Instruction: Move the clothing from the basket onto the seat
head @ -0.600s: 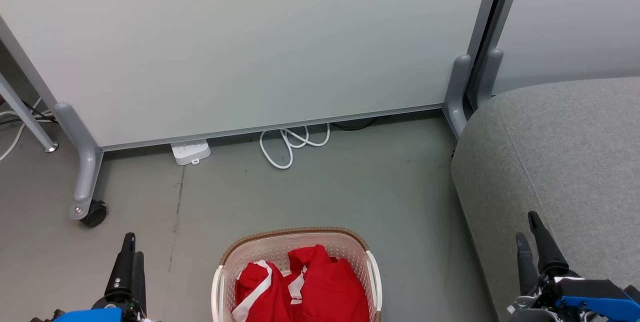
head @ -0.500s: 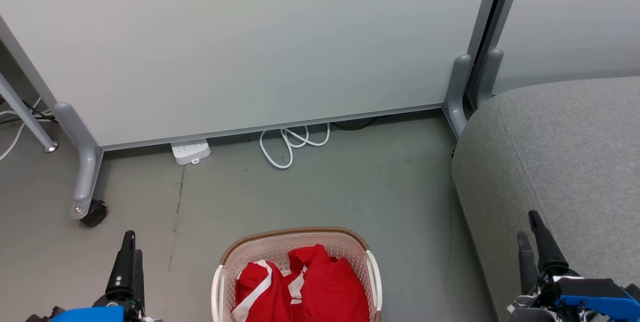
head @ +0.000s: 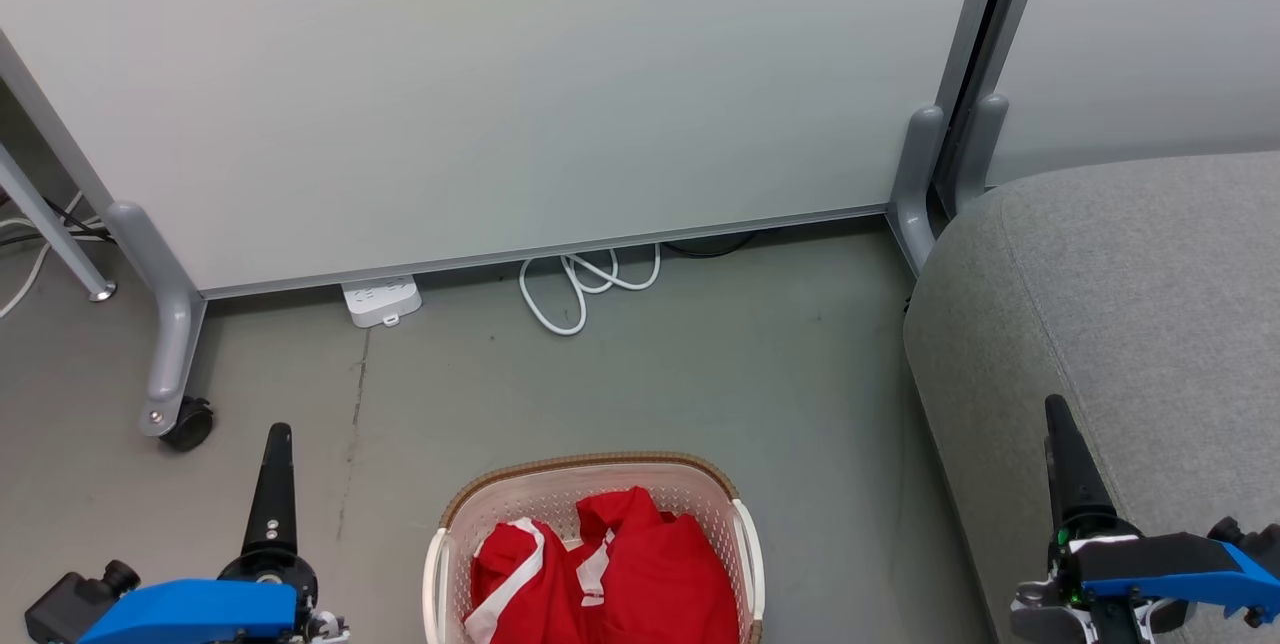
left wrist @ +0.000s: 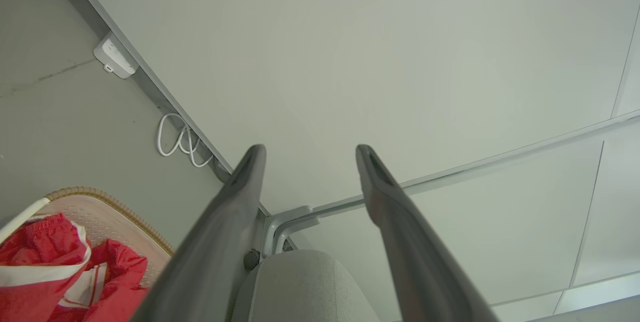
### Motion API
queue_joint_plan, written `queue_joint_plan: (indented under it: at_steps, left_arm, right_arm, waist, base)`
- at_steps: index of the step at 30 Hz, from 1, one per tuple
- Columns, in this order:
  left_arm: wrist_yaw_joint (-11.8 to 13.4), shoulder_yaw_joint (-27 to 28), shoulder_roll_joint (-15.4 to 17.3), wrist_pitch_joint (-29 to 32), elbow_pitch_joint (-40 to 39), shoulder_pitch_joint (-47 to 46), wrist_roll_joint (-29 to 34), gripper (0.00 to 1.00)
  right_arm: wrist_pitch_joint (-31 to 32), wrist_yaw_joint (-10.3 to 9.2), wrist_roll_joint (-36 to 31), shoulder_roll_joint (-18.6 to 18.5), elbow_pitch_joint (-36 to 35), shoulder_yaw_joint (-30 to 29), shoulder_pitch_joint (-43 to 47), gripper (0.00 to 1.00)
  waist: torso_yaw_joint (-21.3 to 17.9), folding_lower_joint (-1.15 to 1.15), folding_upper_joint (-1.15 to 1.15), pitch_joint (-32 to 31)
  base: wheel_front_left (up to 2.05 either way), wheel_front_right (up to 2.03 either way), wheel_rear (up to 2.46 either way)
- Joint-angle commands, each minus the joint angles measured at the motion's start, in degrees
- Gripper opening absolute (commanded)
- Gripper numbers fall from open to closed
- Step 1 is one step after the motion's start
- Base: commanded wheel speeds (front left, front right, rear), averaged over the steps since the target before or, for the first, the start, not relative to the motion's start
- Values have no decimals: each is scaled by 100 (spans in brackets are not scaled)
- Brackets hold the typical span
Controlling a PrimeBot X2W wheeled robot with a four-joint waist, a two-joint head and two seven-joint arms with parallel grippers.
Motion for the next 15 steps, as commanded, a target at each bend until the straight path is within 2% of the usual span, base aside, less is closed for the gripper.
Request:
queue_joint_plan:
  at_steps: [1, 15]
  left_arm:
    - [37, -51, 64, -72, -150, -199, 294, 100]
    - [306, -492, 79, -391, -275, -251, 2108, 100]
  right_arm:
    - [-71, 0, -295, -16, -154, 42, -180, 100]
    - [-394, 0, -1986, -20, -278, 350, -162, 100]
  waist:
    - [2, 0, 0, 2]
    - [11, 0, 0, 14]
  base:
    - [0, 0, 0]
    - [0, 0, 0]
